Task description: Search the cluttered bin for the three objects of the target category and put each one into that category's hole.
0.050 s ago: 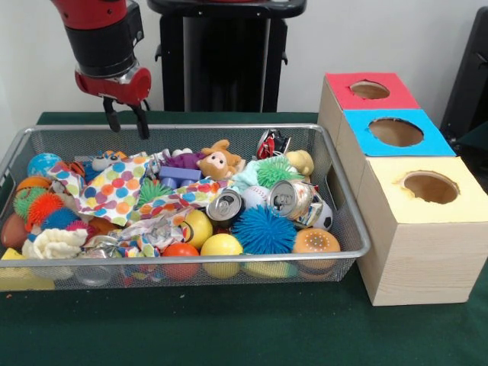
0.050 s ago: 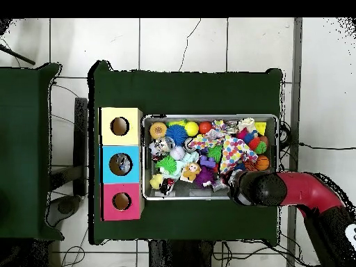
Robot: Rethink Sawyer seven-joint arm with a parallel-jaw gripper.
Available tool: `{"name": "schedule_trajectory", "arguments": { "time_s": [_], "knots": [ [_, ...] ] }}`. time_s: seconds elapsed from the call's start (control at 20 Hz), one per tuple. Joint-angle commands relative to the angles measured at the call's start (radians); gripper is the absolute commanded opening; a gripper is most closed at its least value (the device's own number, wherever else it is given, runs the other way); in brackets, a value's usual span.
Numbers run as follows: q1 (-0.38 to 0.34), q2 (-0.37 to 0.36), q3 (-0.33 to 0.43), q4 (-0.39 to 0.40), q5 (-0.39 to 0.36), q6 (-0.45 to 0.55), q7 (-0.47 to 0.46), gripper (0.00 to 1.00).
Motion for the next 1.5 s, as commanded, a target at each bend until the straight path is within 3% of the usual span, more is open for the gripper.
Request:
{"name": "schedule_trajectory", "arguments": {
  "time_s": [0.05,0.55,1.1,1.5],
  "knots": [
    [-0.003,0.033,-0.024,-0.008,-0.104,0.106,-0.332,1.00],
    [0.001,0.027,-0.017,-0.014,-0.098,0.148,-0.357,1.00],
    [0.041,0.092,0.015,-0.115,-0.102,0.153,-0.375,1.00],
    [0.030,0.141,0.027,-0.162,-0.105,0.147,-0.437,1.00]
  ]
}}
